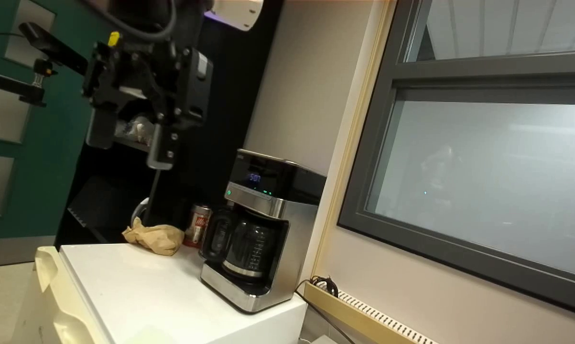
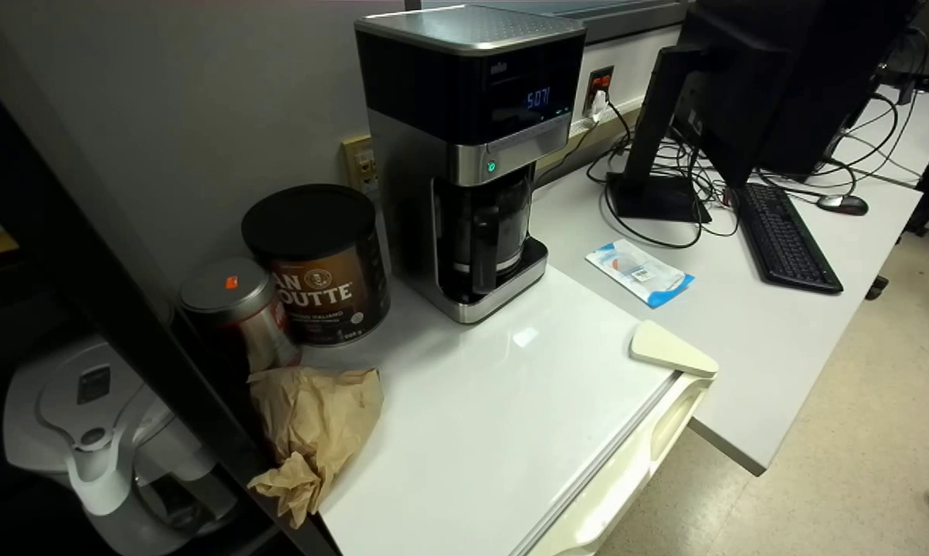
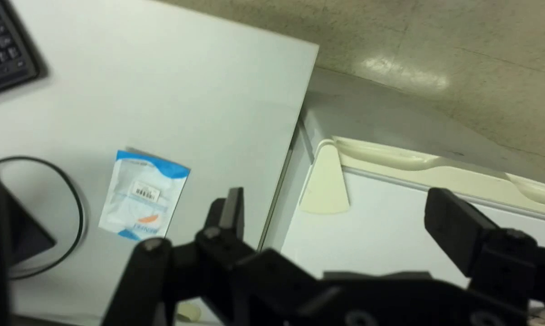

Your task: Press a button on the coffee maker

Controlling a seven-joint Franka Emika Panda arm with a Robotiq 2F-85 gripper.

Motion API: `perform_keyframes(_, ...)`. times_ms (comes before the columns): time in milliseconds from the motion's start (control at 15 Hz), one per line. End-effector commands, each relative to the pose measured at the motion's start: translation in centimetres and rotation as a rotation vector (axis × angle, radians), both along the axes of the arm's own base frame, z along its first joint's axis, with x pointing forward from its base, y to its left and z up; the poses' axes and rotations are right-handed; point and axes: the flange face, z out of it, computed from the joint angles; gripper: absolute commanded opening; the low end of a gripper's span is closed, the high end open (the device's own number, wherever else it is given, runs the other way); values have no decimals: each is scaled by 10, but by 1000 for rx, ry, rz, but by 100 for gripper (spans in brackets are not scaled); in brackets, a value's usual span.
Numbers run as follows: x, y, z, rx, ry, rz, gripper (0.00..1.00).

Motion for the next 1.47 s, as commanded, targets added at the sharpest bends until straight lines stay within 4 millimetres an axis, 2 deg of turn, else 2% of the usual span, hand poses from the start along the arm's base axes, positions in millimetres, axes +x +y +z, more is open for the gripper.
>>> perform_keyframes(0,26,3,-7,-26,-171,96,72)
perform_keyframes(200,43,2,-12,32,-339,70,51)
perform_keyframes(333,56,21,1,102,-414,41,36)
perform_keyframes(600,89,37,27,244,-542,2,5)
perform_keyframes(667,99,37,33,283,-575,-7,1)
perform_keyframes(867,127,24,41,403,-671,-73,0)
perform_keyframes(1000,138,8,28,470,-715,-109,0)
perform_keyframes(1400,142,-28,-57,637,-725,-146,0)
